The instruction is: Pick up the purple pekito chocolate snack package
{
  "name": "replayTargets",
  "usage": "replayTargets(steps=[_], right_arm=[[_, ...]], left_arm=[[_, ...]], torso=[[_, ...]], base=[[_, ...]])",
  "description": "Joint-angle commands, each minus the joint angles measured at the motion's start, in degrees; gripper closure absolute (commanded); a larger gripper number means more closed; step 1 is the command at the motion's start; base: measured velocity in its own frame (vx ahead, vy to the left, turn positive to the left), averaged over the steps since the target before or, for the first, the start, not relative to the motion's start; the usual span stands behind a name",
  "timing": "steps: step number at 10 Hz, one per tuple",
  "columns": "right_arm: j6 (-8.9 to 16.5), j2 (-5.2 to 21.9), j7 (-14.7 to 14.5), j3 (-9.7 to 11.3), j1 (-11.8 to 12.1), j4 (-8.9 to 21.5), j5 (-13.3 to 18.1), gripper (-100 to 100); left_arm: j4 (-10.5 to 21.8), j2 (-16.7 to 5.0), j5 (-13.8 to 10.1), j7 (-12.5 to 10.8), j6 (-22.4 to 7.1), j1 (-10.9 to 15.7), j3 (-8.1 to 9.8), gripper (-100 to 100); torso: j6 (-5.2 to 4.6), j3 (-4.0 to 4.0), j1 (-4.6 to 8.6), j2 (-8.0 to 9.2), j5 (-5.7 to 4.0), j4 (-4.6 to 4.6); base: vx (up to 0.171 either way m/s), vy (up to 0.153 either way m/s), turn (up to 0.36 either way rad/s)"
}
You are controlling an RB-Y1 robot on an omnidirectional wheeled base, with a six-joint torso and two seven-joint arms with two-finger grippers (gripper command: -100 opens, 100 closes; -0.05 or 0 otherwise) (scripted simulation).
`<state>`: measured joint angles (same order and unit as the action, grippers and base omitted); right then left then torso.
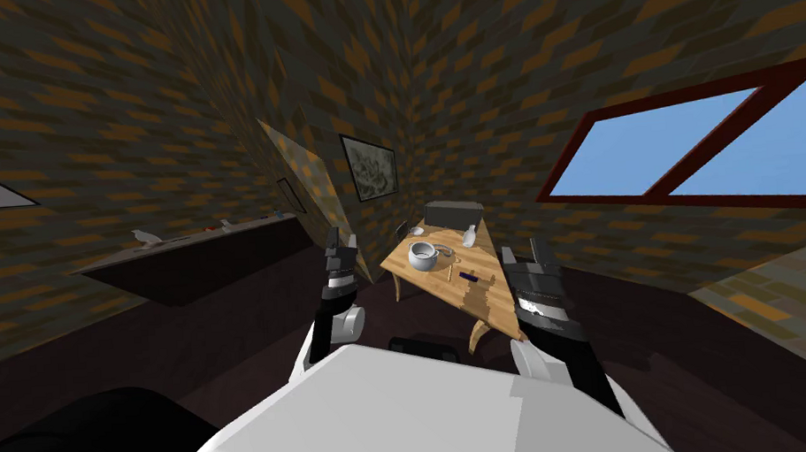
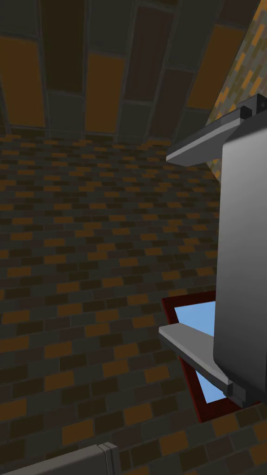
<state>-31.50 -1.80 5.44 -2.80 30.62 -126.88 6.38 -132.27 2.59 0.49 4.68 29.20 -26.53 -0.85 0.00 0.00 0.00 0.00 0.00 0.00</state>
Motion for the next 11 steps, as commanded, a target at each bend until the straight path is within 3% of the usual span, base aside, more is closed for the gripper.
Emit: replayTargets(steps=[1,5,11], right_arm=[[0.2,2.4,0.0,-0.1,0.0,0.5,0.4,-100],[1.6,9.0,-0.2,-0.5,-0.1,3.9,3.2,-100],[5.0,17.5,-0.2,-0.2,-0.6,13.1,11.2,-100]], left_arm=[[0.0,0.0,0.0,0.0,0.0,0.0,0.00,0],[0.0,0.0,0.0,0.0,0.0,0.0,0.00,0],[0.0,0.0,0.0,0.0,0.0,0.0,0.00,0]], torso=[[0.00,0.00,0.00,0.00,0.00,0.00],[-0.01,0.04,-0.03,0.06,0.00,0.01],[0.00,0.09,-0.01,0.15,0.00,0.03]], base=[[-0.003,0.007,-0.032],[-0.016,0.014,-0.067],[-0.037,0.010,-0.072]])
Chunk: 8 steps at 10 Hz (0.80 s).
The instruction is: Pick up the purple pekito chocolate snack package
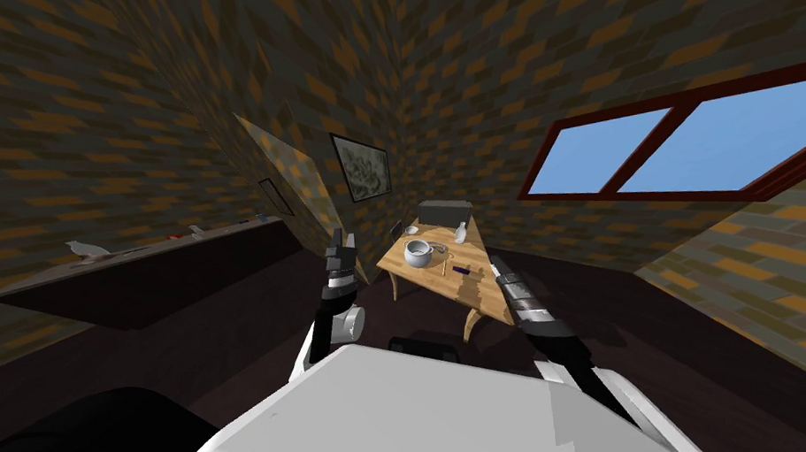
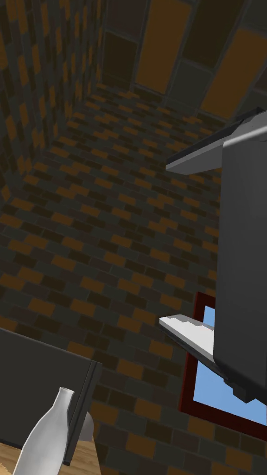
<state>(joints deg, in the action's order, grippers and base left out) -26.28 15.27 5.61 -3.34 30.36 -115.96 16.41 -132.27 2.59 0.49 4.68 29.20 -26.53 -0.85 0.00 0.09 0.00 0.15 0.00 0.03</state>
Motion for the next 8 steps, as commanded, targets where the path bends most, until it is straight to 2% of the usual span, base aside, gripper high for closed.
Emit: replayTargets(steps=[1,2,4,5,7,8], right_arm=[[-0.2,0.4,-0.4,0.3,-0.4,2.7,1.2,-100],[-0.2,0.4,-0.4,0.3,-0.4,2.7,1.2,-100],[0.9,3.5,-0.2,1.1,-0.7,6.1,4.7,-100],[0.9,3.5,-0.2,1.1,-0.7,6.8,4.7,-100],[2.0,6.9,0.0,2.2,-1.2,10.7,8.6,-100],[2.0,6.9,0.0,2.2,-1.2,11.2,8.6,-100]], left_arm=[[0.0,0.0,0.0,0.0,0.0,0.0,0.00,0],[0.0,0.0,0.0,0.0,0.0,0.0,0.00,0],[0.0,0.0,0.0,0.0,0.0,0.0,0.00,0],[0.0,0.0,0.0,0.0,0.0,0.0,0.00,0],[0.0,0.0,0.0,0.0,0.0,0.0,0.00,0],[0.0,0.0,0.0,0.0,0.0,0.0,0.00,0]], torso=[[0.00,0.00,0.00,0.00,0.00,0.00],[0.01,-0.02,-0.02,-0.05,0.00,-0.01],[0.01,-0.07,0.00,-0.12,0.00,-0.03],[0.01,-0.06,-0.01,-0.11,0.00,-0.02],[0.01,-0.06,-0.03,-0.11,0.00,-0.02],[0.01,-0.06,-0.03,-0.10,0.00,-0.02]], base=[[-0.021,0.002,-0.011],[-0.006,0.002,0.002],[-0.011,0.005,-0.012],[-0.012,0.008,0.001],[-0.013,0.011,0.028],[-0.009,0.009,0.013]])
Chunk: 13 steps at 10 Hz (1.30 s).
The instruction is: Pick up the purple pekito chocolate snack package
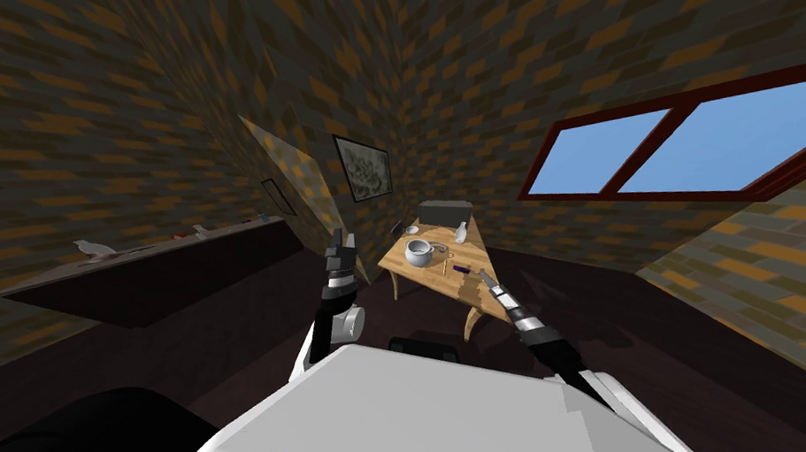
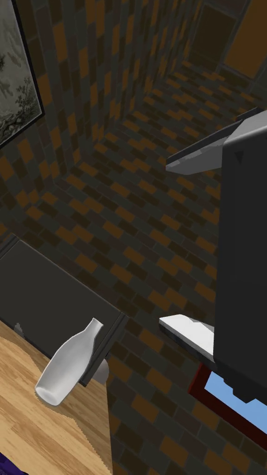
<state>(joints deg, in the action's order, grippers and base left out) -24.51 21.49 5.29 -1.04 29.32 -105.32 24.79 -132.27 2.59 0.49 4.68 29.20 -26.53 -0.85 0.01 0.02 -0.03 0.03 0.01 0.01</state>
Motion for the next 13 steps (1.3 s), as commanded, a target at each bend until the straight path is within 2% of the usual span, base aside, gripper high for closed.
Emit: replayTargets(steps=[1,2,4,5,6,7,9,10,12,13], right_arm=[[0.8,2.5,0.5,0.7,-0.5,2.9,2.2,-100],[0.8,2.5,0.5,0.7,-0.5,2.9,2.2,-100],[1.7,6.2,0.9,2.4,-1.2,7.0,6.1,-100],[1.7,6.5,0.9,2.4,-1.2,7.6,6.4,-100],[2.1,8.6,1.1,3.5,-1.6,9.3,8.6,-100],[2.1,8.6,1.1,3.5,-1.6,9.9,8.6,-100],[2.8,12.8,1.7,5.8,-2.5,14.7,12.3,-100],[2.8,13.2,1.7,5.8,-2.5,14.7,13.0,-100],[3.3,17.4,2.3,8.5,-3.5,18.6,16.6,-100],[3.3,18.1,2.3,8.5,-3.5,19.4,17.3,-100]], left_arm=[[0.0,0.0,0.0,0.0,0.0,0.0,0.00,0],[0.0,0.0,0.0,0.0,0.0,0.0,0.00,0],[0.0,0.0,0.0,0.0,0.0,0.0,0.00,0],[0.0,0.0,0.0,0.0,0.0,0.0,0.00,0],[0.0,0.0,0.0,0.0,0.0,0.0,0.00,0],[0.0,0.0,0.0,0.0,0.0,0.0,0.00,0],[0.0,0.0,0.0,0.0,0.0,0.0,0.00,0],[0.0,0.0,0.0,0.0,0.0,0.0,0.00,0],[0.0,0.0,0.0,0.0,0.0,0.0,0.00,0],[0.0,0.0,0.0,0.0,0.0,0.0,0.00,0]], torso=[[0.00,0.00,0.00,0.00,0.00,0.00],[0.01,-0.01,0.00,-0.01,0.00,0.00],[0.01,-0.02,0.01,-0.03,-0.01,-0.01],[0.02,-0.02,0.00,-0.03,0.00,-0.01],[0.00,-0.02,0.00,-0.04,0.00,-0.01],[0.02,-0.03,0.00,-0.05,0.00,-0.01],[0.01,-0.04,0.02,-0.06,0.00,-0.01],[0.03,-0.05,0.02,-0.08,0.00,-0.02],[0.02,-0.05,0.02,-0.08,0.00,-0.02],[0.03,-0.06,0.02,-0.11,0.00,-0.02]], base=[[-0.007,0.011,0.051],[-0.004,0.006,0.028],[-0.003,0.011,0.087],[-0.003,0.007,0.052],[0.000,0.009,0.098],[0.002,0.005,0.052],[0.005,0.010,0.172],[0.008,0.002,0.057],[0.009,0.006,0.171],[0.012,-0.001,0.100]])
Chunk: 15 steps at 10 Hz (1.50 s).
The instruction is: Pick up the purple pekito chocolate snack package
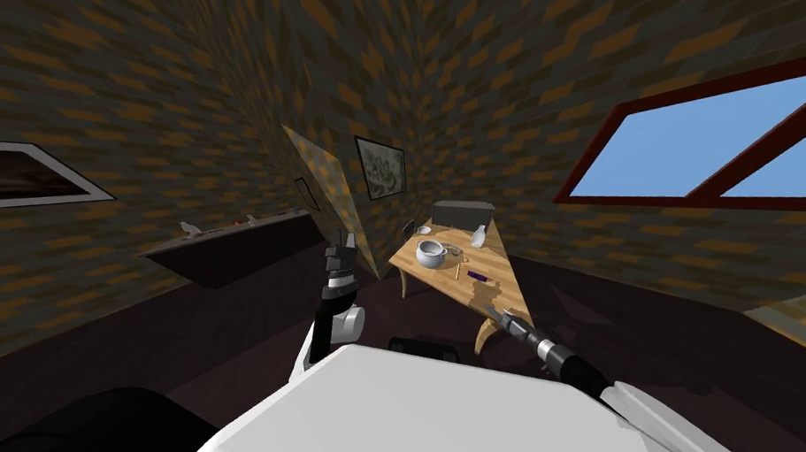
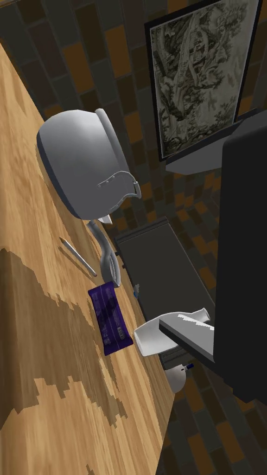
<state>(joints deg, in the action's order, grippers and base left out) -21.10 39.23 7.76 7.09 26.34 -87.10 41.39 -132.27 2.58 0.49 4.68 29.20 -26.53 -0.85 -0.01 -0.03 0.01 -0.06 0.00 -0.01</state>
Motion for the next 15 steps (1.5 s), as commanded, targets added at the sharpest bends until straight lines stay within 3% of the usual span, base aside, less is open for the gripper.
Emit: replayTargets(steps=[1,2,4,5,6,7,8,9,11,12,15], right_arm=[[0.1,2.8,0.2,1.8,-1.0,2.9,2.9,-100],[0.1,2.8,0.2,1.8,-1.0,3.5,2.9,-100],[0.3,6.6,0.9,4.9,-2.1,7.5,6.9,-100],[0.3,7.8,0.9,4.9,-2.1,7.9,7.0,-100],[0.3,10.1,1.3,6.5,-2.6,9.6,9.0,-100],[0.3,10.3,1.3,6.5,-2.6,10.0,9.0,-100],[0.3,12.8,1.7,8.1,-3.2,12.0,11.0,-100],[0.3,12.8,1.7,8.1,-3.2,12.0,11.0,-100],[0.1,16.8,2.5,11.4,-4.3,15.4,14.6,-100],[0.1,17.5,2.5,11.4,-4.3,15.6,14.6,-100],[-0.2,21.9,3.3,14.7,-5.4,18.7,17.8,-100]], left_arm=[[0.0,0.0,0.0,0.0,0.0,0.0,0.00,0],[0.0,0.0,0.0,0.0,0.0,0.0,0.00,0],[0.0,0.0,0.0,0.0,0.0,0.0,0.00,0],[0.0,0.0,0.0,0.0,0.0,0.0,0.00,0],[0.0,0.0,0.0,0.0,0.0,0.0,0.00,0],[0.0,0.0,0.0,0.0,0.0,0.0,0.00,0],[0.0,0.0,0.0,0.0,0.0,0.0,0.00,0],[0.0,0.0,0.0,0.0,0.0,0.0,0.00,0],[0.0,0.0,0.0,0.0,0.0,0.0,0.00,0],[0.0,0.0,0.0,0.0,0.0,0.0,0.00,0],[0.0,0.0,0.0,0.0,0.0,0.0,0.01,0]], torso=[[0.00,0.00,0.00,0.00,0.00,0.00],[0.04,0.00,0.00,-0.01,0.00,0.00],[0.03,-0.01,0.00,-0.02,0.00,0.00],[0.05,-0.02,0.00,-0.05,0.00,0.00],[-0.02,-0.02,0.02,-0.04,0.00,-0.01],[0.03,-0.03,0.01,-0.06,0.00,-0.01],[0.00,-0.02,0.00,-0.04,-0.01,-0.01],[0.03,-0.03,-0.01,-0.06,0.01,-0.01],[0.03,-0.03,-0.01,-0.07,0.00,-0.01],[0.04,-0.07,-0.01,-0.13,0.00,-0.02],[-0.03,-0.06,-0.01,-0.10,-0.01,-0.02]], base=[[0.012,0.003,0.169],[0.010,-0.003,0.097],[0.018,0.001,0.251],[0.020,-0.008,0.101],[0.024,-0.001,0.164],[0.019,-0.005,0.108],[0.024,0.003,0.245],[0.022,-0.006,0.097],[0.033,-0.001,0.259],[0.035,-0.010,0.150],[0.033,-0.005,0.182]])
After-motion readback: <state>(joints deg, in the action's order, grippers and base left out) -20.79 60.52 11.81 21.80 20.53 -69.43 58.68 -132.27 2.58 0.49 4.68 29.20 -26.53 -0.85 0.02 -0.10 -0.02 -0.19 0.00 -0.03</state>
